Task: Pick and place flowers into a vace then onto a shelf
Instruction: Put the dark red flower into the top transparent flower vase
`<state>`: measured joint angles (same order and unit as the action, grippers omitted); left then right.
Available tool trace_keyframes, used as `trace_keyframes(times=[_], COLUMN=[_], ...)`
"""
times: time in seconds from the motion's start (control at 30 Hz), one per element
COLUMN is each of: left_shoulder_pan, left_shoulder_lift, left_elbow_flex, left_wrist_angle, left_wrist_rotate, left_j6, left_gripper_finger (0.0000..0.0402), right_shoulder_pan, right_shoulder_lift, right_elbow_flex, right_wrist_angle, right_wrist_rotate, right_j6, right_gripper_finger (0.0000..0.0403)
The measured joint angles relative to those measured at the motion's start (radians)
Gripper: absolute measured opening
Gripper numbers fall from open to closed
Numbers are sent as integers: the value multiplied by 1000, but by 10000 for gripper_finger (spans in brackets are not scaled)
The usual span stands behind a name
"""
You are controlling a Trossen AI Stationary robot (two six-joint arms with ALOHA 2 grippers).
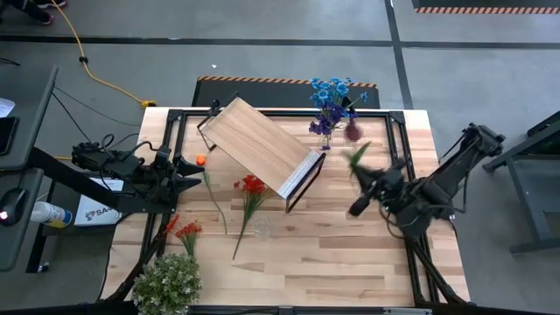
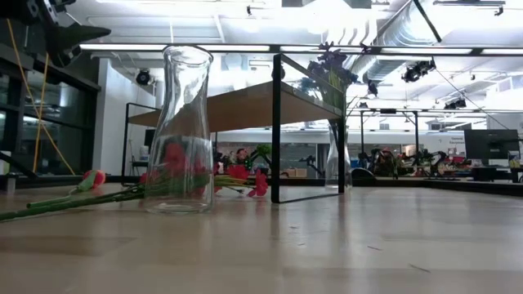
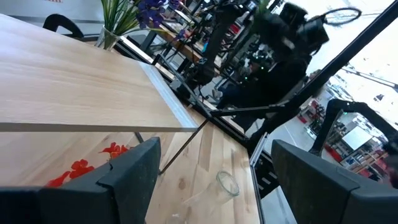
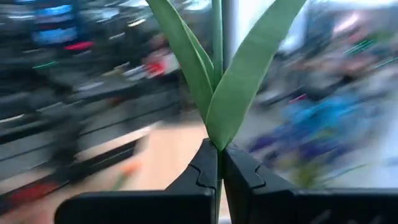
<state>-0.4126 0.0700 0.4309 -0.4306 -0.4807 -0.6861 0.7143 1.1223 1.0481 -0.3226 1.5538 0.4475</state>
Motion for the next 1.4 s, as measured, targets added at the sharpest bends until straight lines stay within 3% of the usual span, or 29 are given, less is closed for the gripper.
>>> trace_keyframes(times=[0.1,0.53,0.77,0.87,1.0,1.13,1.27,1.4], left_shoulder_pan=[0,0,0,0,0,0,0,0], left_shoulder_lift=[0,0,0,0,0,0,0,0], left_elbow_flex=[0,0,0,0,0,0,0,0], left_wrist_angle=[-16,-44,-44,-43,-44,-44,-44,-44], left_wrist_rotate=[-1,-12,-12,-12,-12,-12,-12,-20], left_j6=[0,0,0,0,0,0,0,0], left_gripper_finger=[337,337,337,337,337,337,337,337], right_shoulder_pan=[-42,-303,-369,-407,-476,-532,-580,-651], right_shoulder_lift=[-30,-98,-200,-244,-280,-286,-287,-282], right_elbow_flex=[0,0,0,0,0,0,0,0], right_wrist_angle=[5,9,213,394,718,1004,1117,1118], right_wrist_rotate=[14,17,5,-87,-329,-480,-596,-686], right_j6=[-102,-206,-471,-671,-948,-1168,-1259,-1264], right_gripper_finger=[0,0,0,0,0,0,0,0])
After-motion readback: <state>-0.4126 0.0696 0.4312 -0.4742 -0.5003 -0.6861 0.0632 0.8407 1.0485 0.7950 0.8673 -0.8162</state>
